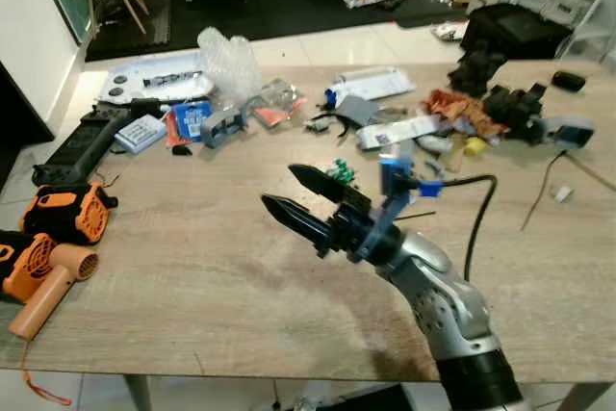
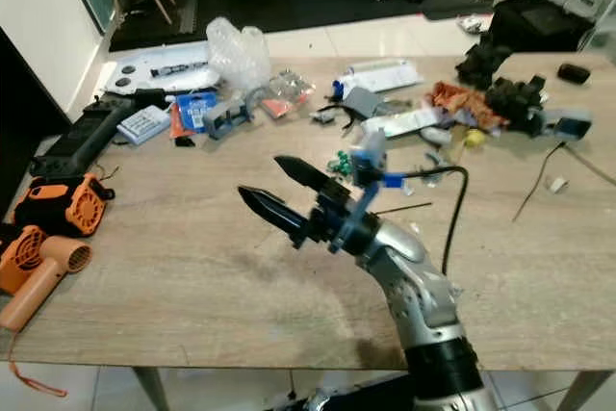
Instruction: Picking trash to rubbish bin
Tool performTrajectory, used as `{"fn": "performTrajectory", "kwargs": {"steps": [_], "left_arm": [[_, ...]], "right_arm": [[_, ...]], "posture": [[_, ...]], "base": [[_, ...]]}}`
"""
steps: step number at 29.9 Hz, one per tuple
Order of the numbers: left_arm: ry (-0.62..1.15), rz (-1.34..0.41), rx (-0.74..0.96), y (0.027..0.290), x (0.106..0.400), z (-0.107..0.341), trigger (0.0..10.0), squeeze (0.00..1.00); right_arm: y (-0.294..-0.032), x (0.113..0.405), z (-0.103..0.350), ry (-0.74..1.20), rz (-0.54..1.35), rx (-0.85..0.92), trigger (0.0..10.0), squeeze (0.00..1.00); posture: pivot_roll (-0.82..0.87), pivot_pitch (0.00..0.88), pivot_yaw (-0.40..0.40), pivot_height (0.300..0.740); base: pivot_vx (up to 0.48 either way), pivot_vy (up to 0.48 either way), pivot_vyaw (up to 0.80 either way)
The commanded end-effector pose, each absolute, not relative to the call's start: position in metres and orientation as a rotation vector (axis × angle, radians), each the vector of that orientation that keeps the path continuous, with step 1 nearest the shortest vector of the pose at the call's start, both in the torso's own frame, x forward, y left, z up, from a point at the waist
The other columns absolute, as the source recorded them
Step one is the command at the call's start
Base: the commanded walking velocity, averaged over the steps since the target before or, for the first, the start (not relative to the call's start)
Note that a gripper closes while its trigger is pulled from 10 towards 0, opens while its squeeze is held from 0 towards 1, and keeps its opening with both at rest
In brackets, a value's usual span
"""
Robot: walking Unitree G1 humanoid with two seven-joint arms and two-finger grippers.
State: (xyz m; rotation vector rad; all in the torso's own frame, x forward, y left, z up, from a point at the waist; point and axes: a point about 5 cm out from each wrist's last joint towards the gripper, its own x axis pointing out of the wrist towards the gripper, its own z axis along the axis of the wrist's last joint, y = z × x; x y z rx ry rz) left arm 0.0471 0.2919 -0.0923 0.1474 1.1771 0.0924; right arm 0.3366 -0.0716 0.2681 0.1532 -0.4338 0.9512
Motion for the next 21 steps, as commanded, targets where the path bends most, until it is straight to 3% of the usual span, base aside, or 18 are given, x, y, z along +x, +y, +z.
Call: {"fn": "performTrajectory", "kwargs": {"steps": [1, 12, 15, 21], "left_arm": [[1.227, 0.105, 0.142, 0.299, 0.022, -0.092, 10.0, 0.00], [1.211, 0.146, 0.153, 0.302, 0.003, -0.089, 10.0, 0.00], [1.161, 0.131, 0.181, 0.291, 0.028, -0.093, 10.0, 0.00], [1.111, 0.146, 0.208, 0.292, 0.039, -0.090, 10.0, 0.00]], "right_arm": [[-0.077, 0.347, 0.264, -0.428, 0.825, 0.091, 10.0, 0.00], [-0.100, 0.382, 0.288, -0.477, 0.533, -0.086, 10.0, 0.00], [-0.108, 0.395, 0.300, -0.500, 0.435, -0.158, 10.0, 0.00], [-0.115, 0.405, 0.308, -0.489, 0.363, -0.171, 10.0, 0.00]], "posture": [[-0.02, 0.404, 0.097, 0.740], [0.05, 0.463, 0.121, 0.740], [0.08, 0.494, 0.136, 0.740], [0.10, 0.520, 0.135, 0.740]], "base": [[0.000, 0.000, 0.00], [0.000, 0.000, 0.00], [0.000, 0.000, 0.00], [0.000, 0.000, 0.00]]}}
